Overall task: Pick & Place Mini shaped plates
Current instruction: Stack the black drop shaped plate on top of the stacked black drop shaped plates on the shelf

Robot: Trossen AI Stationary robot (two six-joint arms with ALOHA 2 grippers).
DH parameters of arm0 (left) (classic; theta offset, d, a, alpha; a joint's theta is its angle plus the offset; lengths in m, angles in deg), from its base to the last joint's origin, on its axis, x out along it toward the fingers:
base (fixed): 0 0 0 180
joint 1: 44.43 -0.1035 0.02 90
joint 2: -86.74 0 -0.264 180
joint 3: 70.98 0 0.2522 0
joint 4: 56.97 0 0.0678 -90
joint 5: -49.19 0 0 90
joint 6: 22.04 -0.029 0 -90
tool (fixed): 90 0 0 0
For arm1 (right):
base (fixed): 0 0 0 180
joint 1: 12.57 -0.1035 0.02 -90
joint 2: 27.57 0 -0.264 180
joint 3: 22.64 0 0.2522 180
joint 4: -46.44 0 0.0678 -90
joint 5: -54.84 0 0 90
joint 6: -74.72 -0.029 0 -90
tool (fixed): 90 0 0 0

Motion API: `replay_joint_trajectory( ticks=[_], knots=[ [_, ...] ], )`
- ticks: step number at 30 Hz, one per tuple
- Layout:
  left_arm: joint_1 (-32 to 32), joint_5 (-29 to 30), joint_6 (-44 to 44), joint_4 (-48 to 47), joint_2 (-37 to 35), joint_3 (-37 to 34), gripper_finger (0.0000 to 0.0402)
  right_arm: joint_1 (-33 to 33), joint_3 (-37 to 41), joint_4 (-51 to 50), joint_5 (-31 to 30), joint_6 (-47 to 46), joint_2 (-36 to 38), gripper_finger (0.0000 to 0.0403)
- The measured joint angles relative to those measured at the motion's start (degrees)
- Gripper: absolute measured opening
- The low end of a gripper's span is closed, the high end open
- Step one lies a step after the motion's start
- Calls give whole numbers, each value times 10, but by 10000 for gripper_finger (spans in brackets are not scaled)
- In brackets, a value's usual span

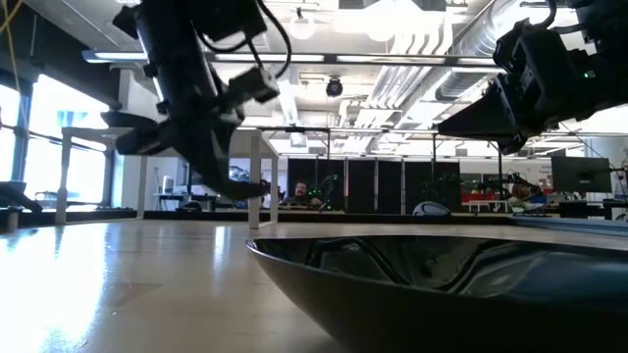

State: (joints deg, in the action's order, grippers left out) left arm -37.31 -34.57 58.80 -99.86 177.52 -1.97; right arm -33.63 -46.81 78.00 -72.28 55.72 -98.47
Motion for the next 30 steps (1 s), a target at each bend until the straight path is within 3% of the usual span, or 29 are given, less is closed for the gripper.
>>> replay_joint_trajectory(
  ticks=[10, 17, 25, 30],
  knots=[
    [0, 35, -13, -73, -147, 0, 0, 0, 0, 0, 2, 0, 0, 1],
    [-30, 113, -5, -228, -271, 35, 0, 0, 0, 5, 3, -1, 0, 1],
    [-186, 131, -77, -393, -306, 154, 0, 0, 0, 14, 5, -2, 0, 1],
    [-322, 64, -132, -388, -305, 184, 0, 0, 0, 22, 9, -2, 0, 1]
  ],
)
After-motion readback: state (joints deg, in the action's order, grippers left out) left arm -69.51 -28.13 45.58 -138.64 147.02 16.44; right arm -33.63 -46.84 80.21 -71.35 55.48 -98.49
